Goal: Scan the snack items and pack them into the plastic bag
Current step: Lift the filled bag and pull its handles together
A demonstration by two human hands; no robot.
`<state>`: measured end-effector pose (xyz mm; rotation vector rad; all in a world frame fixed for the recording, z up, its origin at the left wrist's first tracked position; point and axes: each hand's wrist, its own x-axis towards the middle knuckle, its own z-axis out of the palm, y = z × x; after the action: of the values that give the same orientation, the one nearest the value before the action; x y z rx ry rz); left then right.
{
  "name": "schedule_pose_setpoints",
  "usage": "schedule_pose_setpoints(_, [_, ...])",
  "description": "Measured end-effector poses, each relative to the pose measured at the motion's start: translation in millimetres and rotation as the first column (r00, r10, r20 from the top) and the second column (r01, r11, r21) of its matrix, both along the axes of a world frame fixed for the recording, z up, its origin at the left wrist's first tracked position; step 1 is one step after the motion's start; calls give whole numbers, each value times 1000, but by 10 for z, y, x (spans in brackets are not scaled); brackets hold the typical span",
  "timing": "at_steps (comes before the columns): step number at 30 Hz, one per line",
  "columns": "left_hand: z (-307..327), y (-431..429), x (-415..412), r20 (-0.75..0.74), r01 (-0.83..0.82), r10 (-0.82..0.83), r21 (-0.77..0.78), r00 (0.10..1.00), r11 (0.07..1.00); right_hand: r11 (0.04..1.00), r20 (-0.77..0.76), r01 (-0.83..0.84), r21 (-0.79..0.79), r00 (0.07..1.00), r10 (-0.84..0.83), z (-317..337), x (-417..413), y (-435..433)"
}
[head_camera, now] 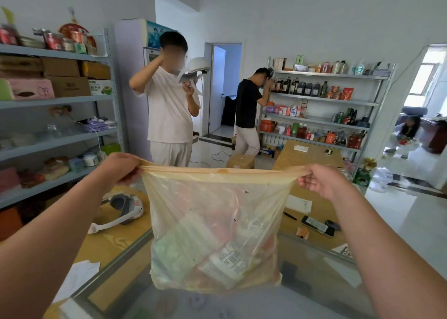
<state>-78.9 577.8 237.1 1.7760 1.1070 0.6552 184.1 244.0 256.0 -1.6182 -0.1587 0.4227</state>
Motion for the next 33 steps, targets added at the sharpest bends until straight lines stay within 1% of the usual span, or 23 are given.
schedule_pose_setpoints(4, [-9,4,-15,80,40,-34,-75,996,996,999,30,-45,16,999,45,76,-70,39])
schedule_pose_setpoints(7, [-116,67,-150,124,170,-157,-101,980,980,996,33,-42,75,999,39,55,-111,40])
schedule_pose_setpoints(9, [-223,101,-233,153,219,-202,-109,967,970,993,40,-24,118,999,19,7,-144,9])
schedule_pose_setpoints(11, [-332,88,-272,209,221,-193,-116,959,968,989,60,-19,146,998,11,-64,-170,-30])
schedule_pose_setpoints(15, [-597,26,-298,262,220,-198,-57,945,974,986,89,-14,167,996,-1,-277,-244,-137])
schedule_pose_setpoints(17, [-782,31,-326,297,243,-217,-51,930,969,985,73,-9,173,997,-4,-419,-275,-193])
schedule_pose_setpoints(20, [-1033,27,-360,336,286,-228,-135,914,949,978,12,-6,207,1000,3,-669,-320,-262])
schedule_pose_setpoints(23, [-1223,48,-371,377,318,-223,-213,899,924,958,-58,-34,284,997,53,-887,-367,-330])
schedule_pose_setpoints(27, [-1234,40,-376,438,372,-231,-271,869,888,926,-118,-58,374,987,110,-1001,-391,-389])
schedule_pose_setpoints(30, [-1067,-23,-394,526,451,-232,-337,818,826,901,-126,-60,430,984,126,-936,-385,-395])
schedule_pose_setpoints(32, [-965,-42,-378,542,452,-217,-349,812,821,885,-114,-64,461,985,131,-856,-383,-393])
schedule_pose_setpoints(33, [-907,-60,-333,540,425,-187,-357,820,832,877,-106,-63,476,986,128,-807,-387,-379])
